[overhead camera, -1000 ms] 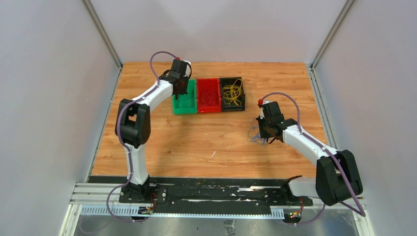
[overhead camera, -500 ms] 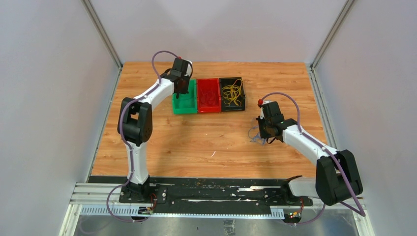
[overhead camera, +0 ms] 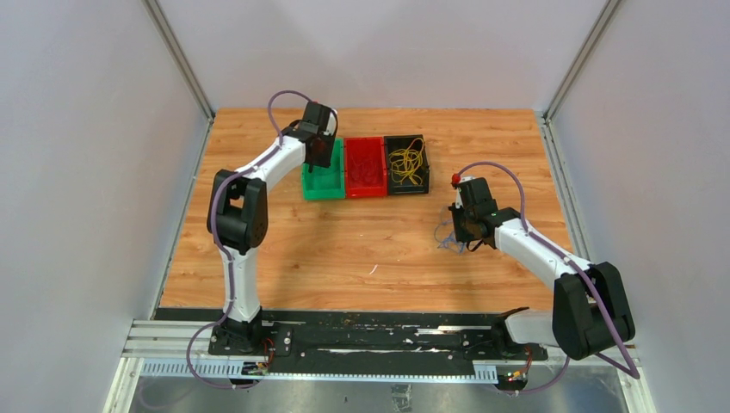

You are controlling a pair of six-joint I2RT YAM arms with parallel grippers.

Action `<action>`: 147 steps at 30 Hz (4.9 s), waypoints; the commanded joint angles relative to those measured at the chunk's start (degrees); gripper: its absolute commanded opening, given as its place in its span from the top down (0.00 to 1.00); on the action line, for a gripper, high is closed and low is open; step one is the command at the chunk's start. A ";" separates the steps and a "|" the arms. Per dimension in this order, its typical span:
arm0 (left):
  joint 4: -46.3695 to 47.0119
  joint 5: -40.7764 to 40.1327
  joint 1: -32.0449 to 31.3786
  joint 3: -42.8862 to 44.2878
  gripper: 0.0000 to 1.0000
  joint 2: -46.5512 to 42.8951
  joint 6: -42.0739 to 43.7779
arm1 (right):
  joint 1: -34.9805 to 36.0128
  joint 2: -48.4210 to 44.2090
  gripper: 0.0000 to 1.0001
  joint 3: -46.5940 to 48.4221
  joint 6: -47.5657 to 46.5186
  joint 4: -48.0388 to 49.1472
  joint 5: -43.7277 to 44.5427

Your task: Untangle the cables

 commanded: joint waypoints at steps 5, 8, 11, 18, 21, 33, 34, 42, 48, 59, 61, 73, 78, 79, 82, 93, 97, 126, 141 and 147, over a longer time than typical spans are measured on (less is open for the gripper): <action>-1.28 5.55 0.24 -0.41 0.48 -6.49 0.04 | -0.66 -0.48 0.96 -0.78 -0.44 -0.33 -0.43; -1.32 7.20 0.24 -0.82 0.35 -8.41 0.30 | -0.64 -0.37 0.96 -0.78 -0.44 -0.17 -0.49; -1.55 8.26 0.25 -1.42 0.21 -10.80 0.40 | -0.59 -0.35 0.96 -0.86 -0.45 -0.06 -0.45; -0.61 13.36 0.24 -4.27 0.00 -17.88 0.05 | -0.66 -0.89 0.96 -1.04 -0.52 0.36 -1.57; 1.04 16.00 0.24 -7.28 0.00 -22.54 -0.73 | -0.63 -1.84 0.96 -1.13 -1.04 0.67 -2.94; 27.84 39.23 -0.86 -46.75 0.00 -57.70 -16.21 | 1.90 -12.97 1.00 -5.59 -7.31 13.82 -37.72; 27.85 39.59 -1.48 -48.64 0.00 -59.67 -16.75 | 2.63 -13.88 1.00 -5.94 -8.10 15.23 -40.72; 28.53 41.88 -11.35 -58.31 0.00 -66.94 -18.13 | 12.40 -17.59 1.00 -6.21 -7.12 26.58 -52.81; 28.49 37.83 -12.43 -64.54 0.00 -70.69 -16.73 | 16.04 -18.43 1.00 0.22 -0.15 28.61 -53.72; 34.74 49.72 -13.38 -66.60 0.00 -77.13 -11.07 | 16.55 -16.29 1.00 10.07 5.45 20.87 -54.25; 35.12 49.75 -13.87 -66.45 0.00 -76.42 -10.37 | 16.57 -15.69 1.00 12.18 6.76 19.41 -52.67; 40.62 46.87 -19.22 -62.06 0.00 -66.53 -5.83 | 16.72 -12.77 1.00 17.71 14.36 15.48 -46.63; 41.17 42.04 -19.95 -58.40 0.09 -61.76 -6.07 | 16.72 -12.79 1.00 18.37 15.01 15.15 -46.84; 41.15 41.29 -19.97 -57.94 0.14 -61.05 -6.04 | 16.66 -12.87 1.00 18.38 15.09 15.06 -46.89; 41.15 39.62 -20.05 -57.02 0.18 -59.43 -6.02 | 16.64 -13.23 1.00 18.17 15.03 14.97 -47.24; 40.63 29.07 -20.05 -60.88 0.16 -63.51 -2.32 | 16.63 -14.34 1.00 19.74 15.47 12.13 -46.20; 40.68 34.35 -20.06 -58.53 0.16 -61.99 -0.97 | 16.56 -13.53 1.00 20.09 16.60 12.23 -46.71; 17.79 -1.79 -21.38 -53.32 1.00 -65.87 -6.30 | 13.37 -12.26 0.88 3.21 7.41 -10.55 8.96; 14.31 -2.60 -21.38 -45.86 1.00 -63.86 -9.23 | 11.82 -9.66 1.00 1.12 6.86 -9.97 12.00; 11.83 -14.24 -21.38 -36.05 1.00 -58.60 -8.12 | 11.78 -11.36 0.99 -0.59 5.87 -8.21 9.64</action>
